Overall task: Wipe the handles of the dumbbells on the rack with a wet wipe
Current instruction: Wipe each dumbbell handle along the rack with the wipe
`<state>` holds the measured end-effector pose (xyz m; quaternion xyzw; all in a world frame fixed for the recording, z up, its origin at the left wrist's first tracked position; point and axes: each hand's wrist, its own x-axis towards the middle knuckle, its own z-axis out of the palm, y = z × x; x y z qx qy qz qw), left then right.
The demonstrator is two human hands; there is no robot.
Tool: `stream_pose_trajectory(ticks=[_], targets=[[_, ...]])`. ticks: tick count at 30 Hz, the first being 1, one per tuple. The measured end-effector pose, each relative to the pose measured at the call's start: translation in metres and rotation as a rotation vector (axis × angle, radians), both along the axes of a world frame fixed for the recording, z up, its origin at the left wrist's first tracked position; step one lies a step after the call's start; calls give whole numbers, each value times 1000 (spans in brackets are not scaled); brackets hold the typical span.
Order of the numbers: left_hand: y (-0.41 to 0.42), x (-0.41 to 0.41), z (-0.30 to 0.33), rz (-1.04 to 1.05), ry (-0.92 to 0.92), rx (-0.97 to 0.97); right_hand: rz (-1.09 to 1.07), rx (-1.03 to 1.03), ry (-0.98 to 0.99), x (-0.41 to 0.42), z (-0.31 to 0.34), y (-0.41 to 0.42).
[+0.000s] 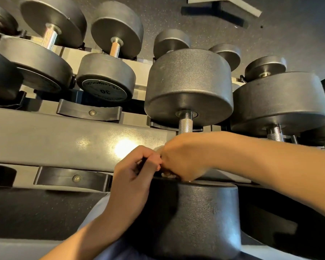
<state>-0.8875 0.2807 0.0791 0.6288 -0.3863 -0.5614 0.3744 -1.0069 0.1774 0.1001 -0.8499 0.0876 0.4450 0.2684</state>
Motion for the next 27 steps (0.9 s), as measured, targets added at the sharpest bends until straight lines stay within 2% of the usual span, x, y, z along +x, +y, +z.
stream_pose_trajectory(ticks=[2, 4, 7, 9, 12, 13, 16, 20, 22, 24, 27], targets=[[4, 2, 1, 76, -6, -3, 54, -3, 134, 13, -11, -1], [6, 3, 2, 125, -16, 5, 65, -2, 173, 16, -20, -1], [5, 3, 2, 157, 19, 43, 33, -120, -24, -3, -19, -11], [3, 4, 1, 154, 20, 72, -120, -259, -123, -25, -12, -22], [1, 2, 3, 121, 0, 108, -318, -585, -382, -51, -19, -22], [1, 1, 3, 112, 2, 118, -401, -615, -445, -57, -24, -19], [0, -1, 5, 113, 18, 143, -613, -478, -549, -64, -31, -5], [-1, 0, 4, 124, 29, 161, -536, -123, -515, -67, -10, 19], [-1, 1, 4, 122, 32, 166, -526, -52, -510, -67, -6, 24], [-1, 0, 4, 113, 25, 165, -569, -77, -554, -68, -12, 18], [-2, 0, 5, 112, 14, 162, -675, -360, -633, -73, -26, 0]])
